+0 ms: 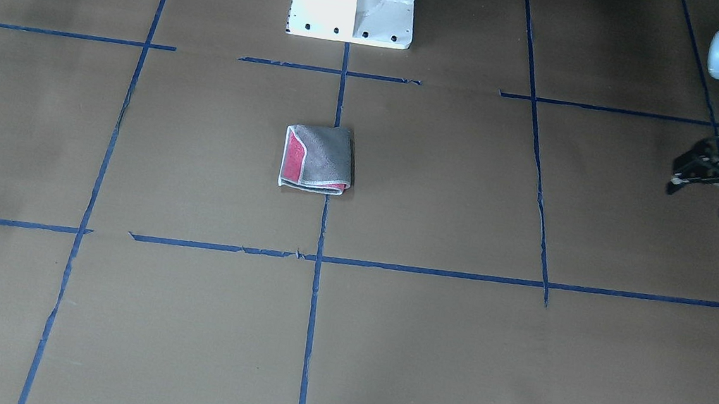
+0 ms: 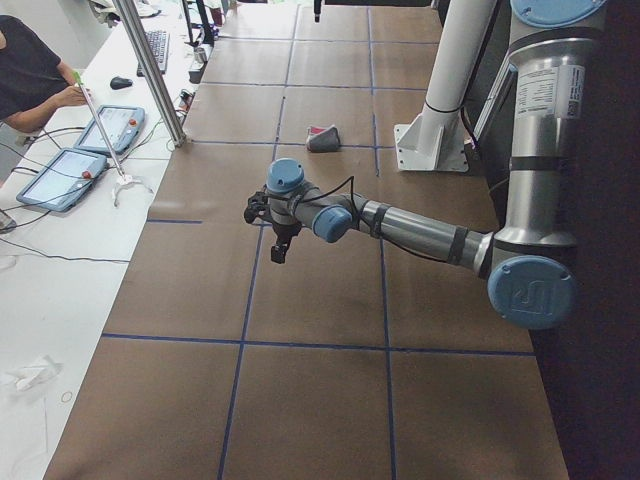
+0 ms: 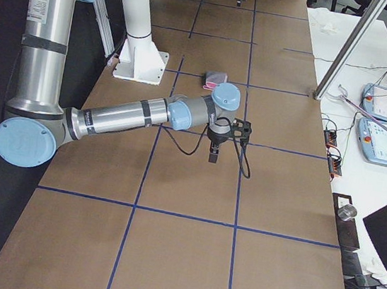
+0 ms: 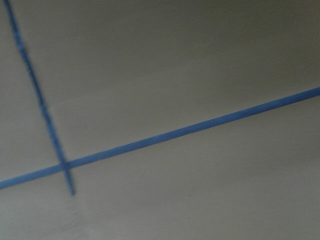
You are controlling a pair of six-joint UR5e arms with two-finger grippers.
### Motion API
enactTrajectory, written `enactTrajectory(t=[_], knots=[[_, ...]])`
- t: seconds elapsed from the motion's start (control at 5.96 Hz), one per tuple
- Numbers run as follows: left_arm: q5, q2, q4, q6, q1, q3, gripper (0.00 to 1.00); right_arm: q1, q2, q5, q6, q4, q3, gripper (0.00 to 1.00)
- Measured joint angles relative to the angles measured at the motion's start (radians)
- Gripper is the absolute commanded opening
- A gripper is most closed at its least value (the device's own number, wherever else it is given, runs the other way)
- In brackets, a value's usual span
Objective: Fold towel twice with both arms
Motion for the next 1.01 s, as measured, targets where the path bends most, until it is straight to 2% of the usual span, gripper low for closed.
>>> enactTrajectory(t=[0.17, 0.5, 1.01], knots=[[-0.046, 0.043, 0.017, 0.130, -0.100, 0.014, 1.00, 0.062, -0.017, 0.025, -0.110, -0.002, -0.039, 1.00], [-0.069, 0.069, 0.172, 0.367, -0.243, 0.035, 1.00, 0.159, -0.043, 0.047, -0.313, -0.020, -0.103, 1.00], [-0.063, 0.067, 0.365, 0.425, -0.293, 0.030, 1.00, 0.219, -0.099, 0.040, -0.488, -0.048, -0.140, 1.00]])
